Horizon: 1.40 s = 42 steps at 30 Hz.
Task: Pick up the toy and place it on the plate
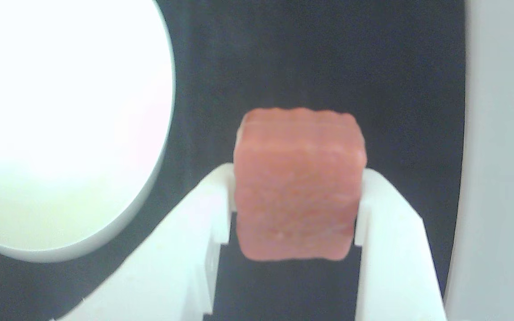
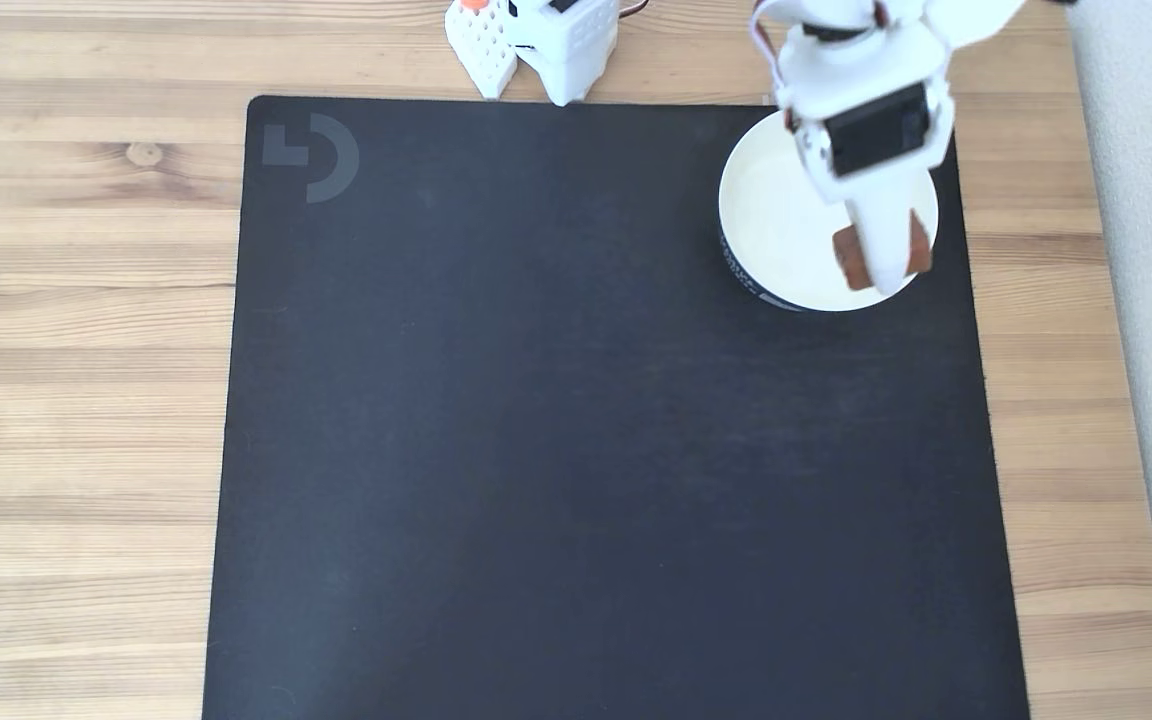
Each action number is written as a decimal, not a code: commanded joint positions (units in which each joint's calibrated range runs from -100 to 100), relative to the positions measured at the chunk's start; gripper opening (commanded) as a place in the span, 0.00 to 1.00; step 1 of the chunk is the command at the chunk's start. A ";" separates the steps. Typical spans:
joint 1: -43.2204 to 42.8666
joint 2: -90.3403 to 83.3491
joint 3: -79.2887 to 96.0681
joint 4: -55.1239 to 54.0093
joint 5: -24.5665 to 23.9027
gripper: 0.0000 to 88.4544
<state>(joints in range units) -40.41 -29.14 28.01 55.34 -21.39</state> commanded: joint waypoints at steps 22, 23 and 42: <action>-4.47 -28.34 44.77 -12.66 -7.94 0.03; -4.47 -28.76 45.94 -13.68 -8.31 0.03; -7.65 -30.59 49.46 -18.85 -8.46 0.28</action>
<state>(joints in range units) -47.98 -58.87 77.61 37.70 -29.58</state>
